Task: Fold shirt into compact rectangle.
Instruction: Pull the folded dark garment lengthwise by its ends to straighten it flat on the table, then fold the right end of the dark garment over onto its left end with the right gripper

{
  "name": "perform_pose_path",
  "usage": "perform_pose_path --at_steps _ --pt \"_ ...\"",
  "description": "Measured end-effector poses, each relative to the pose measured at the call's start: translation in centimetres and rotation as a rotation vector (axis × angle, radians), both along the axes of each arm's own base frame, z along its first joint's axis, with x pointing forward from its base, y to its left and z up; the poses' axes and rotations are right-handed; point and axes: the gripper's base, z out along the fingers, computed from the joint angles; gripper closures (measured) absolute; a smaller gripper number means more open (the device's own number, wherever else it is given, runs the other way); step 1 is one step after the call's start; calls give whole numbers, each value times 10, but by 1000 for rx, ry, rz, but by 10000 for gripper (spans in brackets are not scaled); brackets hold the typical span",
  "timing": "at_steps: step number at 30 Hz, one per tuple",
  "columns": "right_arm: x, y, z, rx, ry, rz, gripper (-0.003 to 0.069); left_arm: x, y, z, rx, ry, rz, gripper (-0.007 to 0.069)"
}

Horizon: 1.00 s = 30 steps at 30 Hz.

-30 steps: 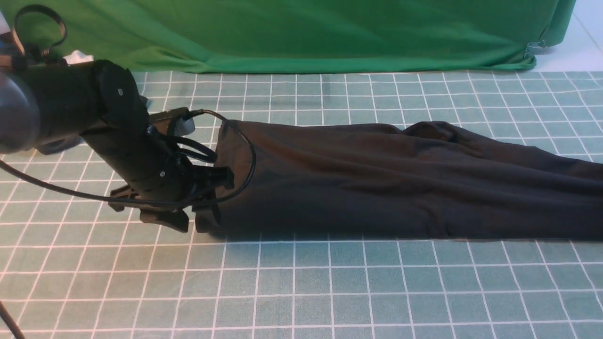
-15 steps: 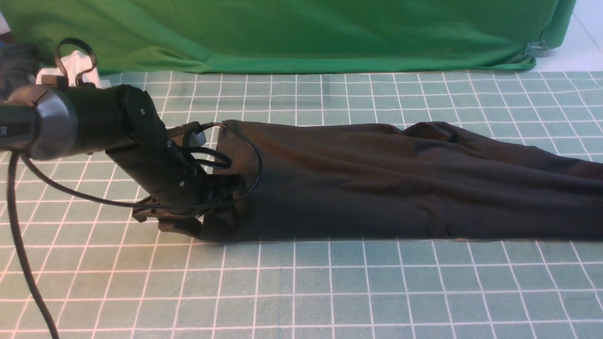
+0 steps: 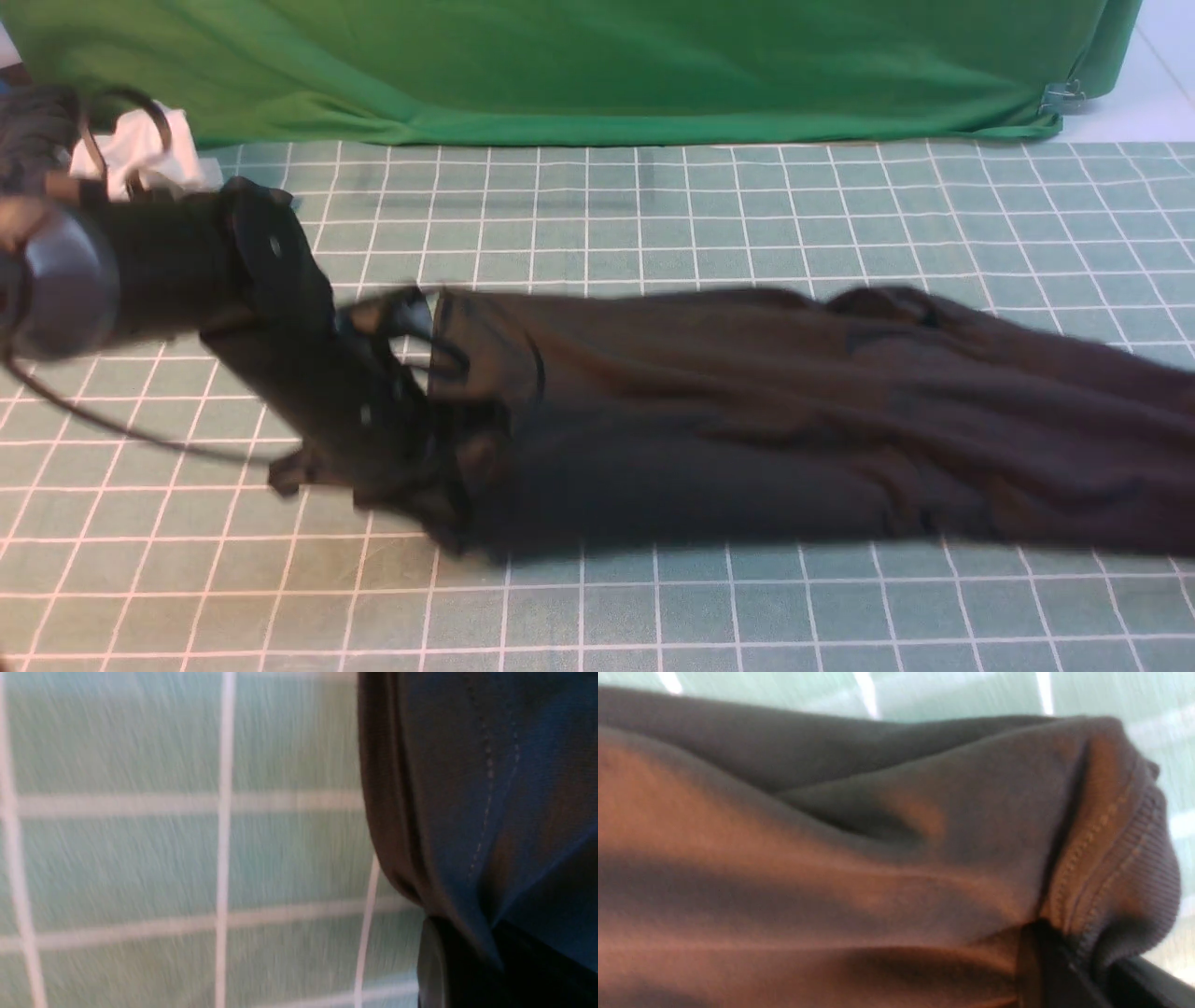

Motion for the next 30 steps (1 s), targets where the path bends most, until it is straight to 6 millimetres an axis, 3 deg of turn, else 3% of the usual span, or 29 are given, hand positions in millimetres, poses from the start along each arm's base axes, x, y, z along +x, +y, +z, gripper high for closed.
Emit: perform_pose_path --at_steps 6,11,18,21,24,28,30 --pt "-43 -16 8 -14 -25 -105 619 -24 -19 -4 10 32 -84 602" --pt "-52 -24 25 -49 -87 -144 619 -27 -24 -4 11 32 -103 568" --pt "-52 -25 31 -81 -129 -136 619 -26 -23 -3 21 33 -118 394" --pt "-50 -27 32 -95 -154 -136 619 -19 -26 15 9 -15 -137 276" --pt "-46 -30 38 -109 -173 -135 619 -8 -28 47 12 -107 -175 189" --pt "-36 -38 61 -157 -213 -124 619 1 -29 81 20 -197 -207 130" --pt "-28 -45 84 -194 -260 -125 619 6 -30 102 26 -246 -225 111"
